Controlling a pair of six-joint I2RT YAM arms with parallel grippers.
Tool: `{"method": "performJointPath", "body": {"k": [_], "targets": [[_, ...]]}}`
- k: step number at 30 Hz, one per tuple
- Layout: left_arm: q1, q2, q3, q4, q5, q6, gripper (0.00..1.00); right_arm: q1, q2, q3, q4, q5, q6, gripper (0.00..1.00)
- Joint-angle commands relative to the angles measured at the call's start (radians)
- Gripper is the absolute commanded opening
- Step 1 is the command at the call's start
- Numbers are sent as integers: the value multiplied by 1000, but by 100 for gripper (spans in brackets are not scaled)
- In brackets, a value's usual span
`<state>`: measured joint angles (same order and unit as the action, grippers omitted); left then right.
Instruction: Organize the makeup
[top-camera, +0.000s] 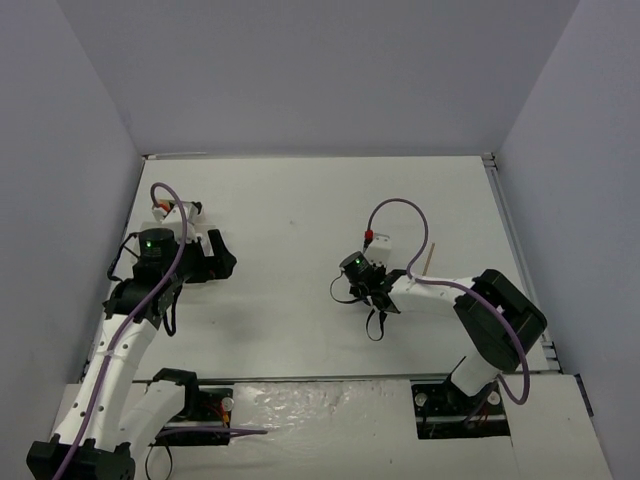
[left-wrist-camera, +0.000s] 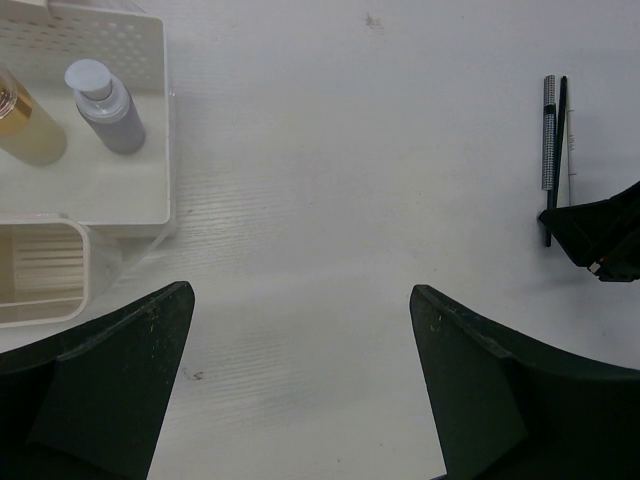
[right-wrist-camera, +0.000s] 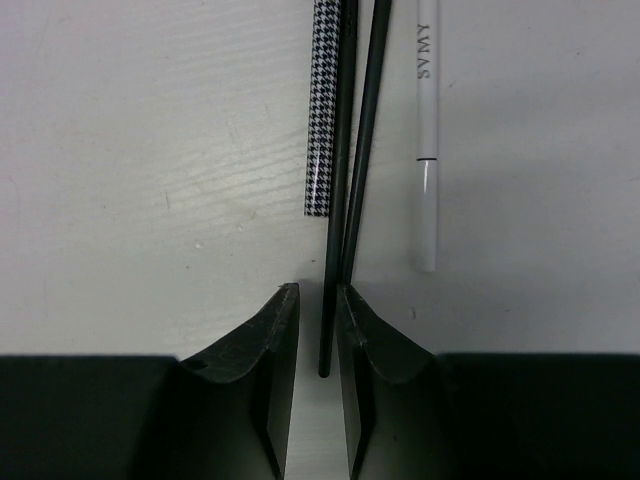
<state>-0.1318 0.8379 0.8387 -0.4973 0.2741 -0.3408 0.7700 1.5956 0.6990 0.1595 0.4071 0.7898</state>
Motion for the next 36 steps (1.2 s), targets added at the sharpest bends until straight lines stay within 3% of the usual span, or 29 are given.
{"method": "performJointPath", "body": {"k": [1,5,12,16,29,36], "targets": [[0,-13,29,44,18,14,87,17,58,56,-141,52,29,19],[0,-17,30,42,20,14,87,18,83,97,-201,32,28,18],[1,-44,25,40,20,16,87,14,135,136,-285,36,27,3],[1,-51,24,40,25,16,87,11,126,120,-291,39,37,0],[-2,-46,24,67,116,-88,88,24,-106,69,-297,58,34,0],[-39,-35,21,128,176,-205,88,136,-251,94,-263,113,-50,0]]}}
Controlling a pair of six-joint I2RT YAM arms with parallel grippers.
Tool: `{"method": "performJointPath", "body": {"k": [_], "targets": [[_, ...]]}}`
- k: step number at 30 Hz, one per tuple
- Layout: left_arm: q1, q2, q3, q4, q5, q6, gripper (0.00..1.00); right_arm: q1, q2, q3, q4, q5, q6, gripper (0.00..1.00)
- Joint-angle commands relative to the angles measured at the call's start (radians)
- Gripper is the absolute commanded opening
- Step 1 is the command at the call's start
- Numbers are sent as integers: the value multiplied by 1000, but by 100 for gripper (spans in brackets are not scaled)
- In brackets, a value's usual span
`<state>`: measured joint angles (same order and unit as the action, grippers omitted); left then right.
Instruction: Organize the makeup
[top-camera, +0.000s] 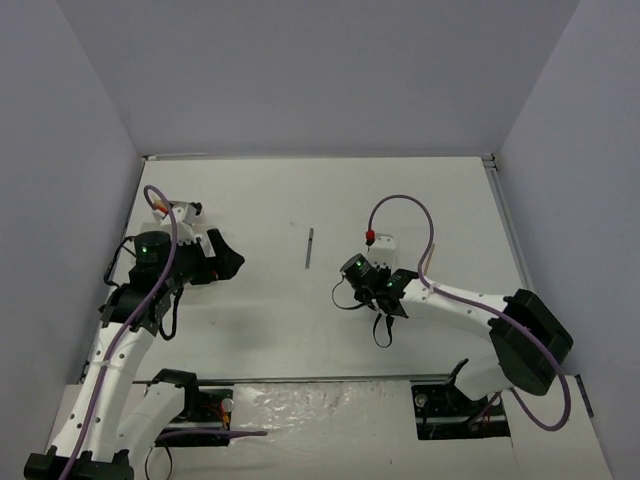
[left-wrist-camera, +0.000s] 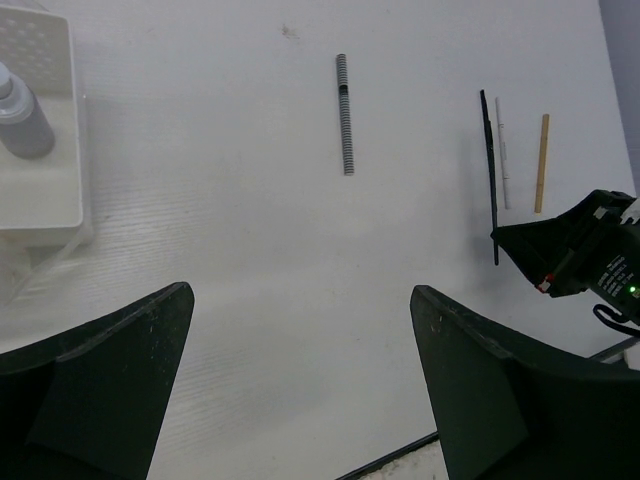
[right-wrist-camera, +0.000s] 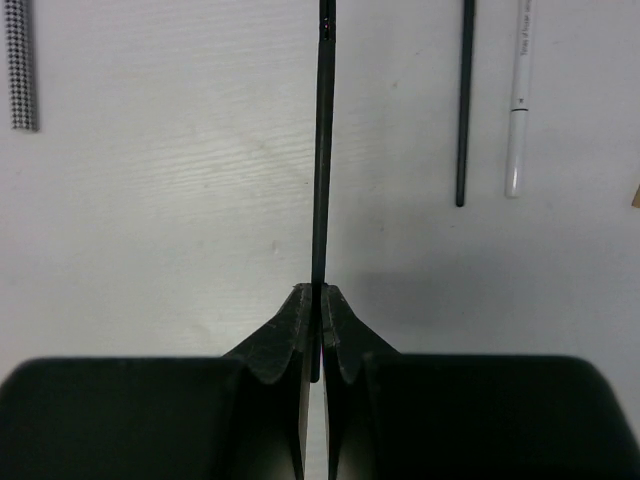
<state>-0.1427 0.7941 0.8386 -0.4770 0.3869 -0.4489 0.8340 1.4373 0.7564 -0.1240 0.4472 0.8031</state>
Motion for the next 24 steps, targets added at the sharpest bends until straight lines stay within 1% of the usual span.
{"method": "performJointPath", "body": {"k": [1,3,8,11,14,19,23,24], "targets": [[-39,13,24,119,71,-117,88,100,-113,41,42,81,-90,0],[-64,18,32,153,75,-170,88,160,-166,37,95,81,-133,0],[-182,36,61,227,27,-261,88,245,-288,-35,394,19,-277,0],[-263,57,92,244,-37,-280,88,292,-316,-80,565,-5,-344,0],[-331,92,124,254,-86,-290,88,332,-312,-93,682,-31,-421,0],[-448,132,159,269,-199,-291,86,363,-280,-90,787,-65,-481,0],[-497,150,170,287,-270,-292,83,367,-276,-96,837,-87,-483,0],[-504,152,172,285,-286,-291,80,368,-277,-99,846,-91,-482,0]]}}
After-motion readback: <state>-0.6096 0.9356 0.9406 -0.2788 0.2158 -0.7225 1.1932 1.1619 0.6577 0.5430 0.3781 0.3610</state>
